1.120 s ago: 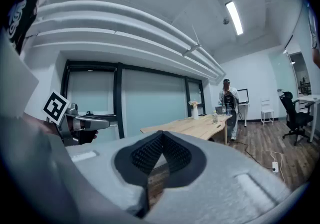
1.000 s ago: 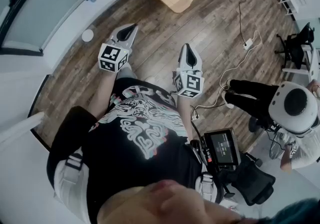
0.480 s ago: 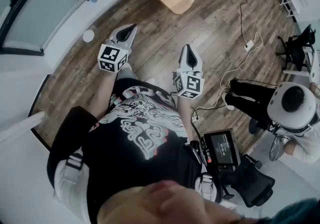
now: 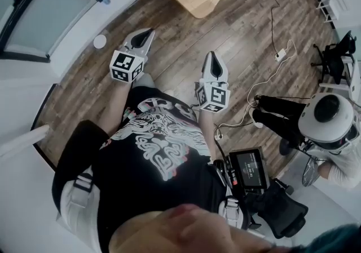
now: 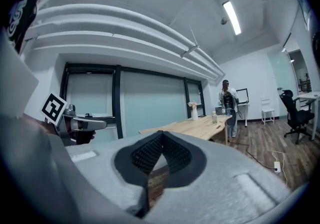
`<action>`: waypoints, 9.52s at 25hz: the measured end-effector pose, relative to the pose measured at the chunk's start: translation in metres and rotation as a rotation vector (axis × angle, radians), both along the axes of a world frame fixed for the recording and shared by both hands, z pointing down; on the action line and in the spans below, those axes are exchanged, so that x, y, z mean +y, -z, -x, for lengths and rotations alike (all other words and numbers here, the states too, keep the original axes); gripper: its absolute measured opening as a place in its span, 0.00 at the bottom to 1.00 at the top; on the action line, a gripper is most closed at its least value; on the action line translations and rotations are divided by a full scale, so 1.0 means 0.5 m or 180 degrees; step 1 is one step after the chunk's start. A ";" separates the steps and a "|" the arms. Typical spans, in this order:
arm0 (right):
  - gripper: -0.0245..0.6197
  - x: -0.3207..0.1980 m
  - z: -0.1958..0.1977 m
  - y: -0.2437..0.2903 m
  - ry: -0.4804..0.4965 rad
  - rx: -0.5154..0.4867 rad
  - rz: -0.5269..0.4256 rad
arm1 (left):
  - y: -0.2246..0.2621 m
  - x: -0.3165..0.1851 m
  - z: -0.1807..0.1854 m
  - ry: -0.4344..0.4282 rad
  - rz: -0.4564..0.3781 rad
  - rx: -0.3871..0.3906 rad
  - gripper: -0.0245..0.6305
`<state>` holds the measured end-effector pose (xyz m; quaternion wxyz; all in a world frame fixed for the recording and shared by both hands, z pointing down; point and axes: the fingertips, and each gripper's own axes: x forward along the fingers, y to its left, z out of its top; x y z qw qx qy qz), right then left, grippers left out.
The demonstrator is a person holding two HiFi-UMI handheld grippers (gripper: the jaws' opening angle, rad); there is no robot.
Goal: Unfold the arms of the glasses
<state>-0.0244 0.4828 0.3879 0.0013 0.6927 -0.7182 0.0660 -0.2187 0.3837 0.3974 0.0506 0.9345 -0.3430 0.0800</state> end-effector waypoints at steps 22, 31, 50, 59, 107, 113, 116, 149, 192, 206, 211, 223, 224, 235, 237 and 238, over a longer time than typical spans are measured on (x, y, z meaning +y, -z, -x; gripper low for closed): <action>0.04 -0.239 -0.145 -0.050 -0.0001 0.0024 0.0084 | -0.079 -0.271 -0.126 0.0029 0.0150 -0.0084 0.02; 0.04 -0.536 -0.227 -0.057 -0.0089 0.0109 0.0210 | -0.074 -0.558 -0.230 -0.0250 0.0104 -0.0161 0.02; 0.04 -0.901 -0.240 -0.143 -0.0058 0.0501 0.0752 | -0.174 -0.923 -0.309 -0.0818 0.0286 -0.0530 0.02; 0.04 -0.938 -0.208 -0.199 0.0282 0.0529 0.1007 | -0.246 -0.943 -0.315 -0.0931 0.0449 -0.0569 0.02; 0.14 -1.115 -0.029 -0.526 0.3523 0.2283 0.2237 | -0.442 -0.999 -0.345 -0.0264 0.1264 -0.0987 0.02; 0.14 -1.122 -0.001 -0.541 0.3854 0.2731 0.2172 | -0.460 -1.008 -0.330 -0.0148 0.1390 -0.0903 0.02; 0.14 -1.111 0.013 -0.540 0.4121 0.2897 0.2179 | -0.459 -1.009 -0.326 -0.0167 0.1338 -0.0994 0.02; 0.08 -1.085 0.042 -0.485 0.4046 0.3268 0.1406 | -0.462 -0.986 -0.300 -0.0142 0.1507 -0.0961 0.02; 0.08 -1.001 -0.046 -0.381 0.3448 0.3064 0.0371 | -0.579 -0.825 -0.525 -0.3926 -0.0010 -0.3279 0.15; 0.08 -1.010 -0.070 -0.379 0.3348 0.2958 0.0297 | -0.599 -0.799 -0.555 -0.4281 0.0277 -0.3390 0.10; 0.08 -1.028 -0.102 -0.360 0.3057 0.2529 0.0402 | -0.594 -0.807 -0.553 -0.4240 0.0483 -0.3298 0.09; 0.08 -1.045 -0.173 -0.332 0.2430 0.1864 0.0602 | -0.584 -0.816 -0.552 -0.4166 0.0575 -0.3140 0.09; 0.08 -1.044 -0.176 -0.332 0.2407 0.1856 0.0609 | -0.585 -0.817 -0.551 -0.4164 0.0573 -0.3138 0.09; 0.07 -1.030 -0.181 -0.327 0.2387 0.1933 0.0623 | -0.589 -0.808 -0.534 -0.4358 0.0366 -0.3347 0.05; 0.07 -1.030 -0.180 -0.329 0.2387 0.1928 0.0633 | -0.592 -0.805 -0.531 -0.4378 0.0387 -0.3354 0.05; 0.07 -1.031 -0.181 -0.331 0.2380 0.1913 0.0641 | -0.594 -0.804 -0.530 -0.4379 0.0415 -0.3341 0.04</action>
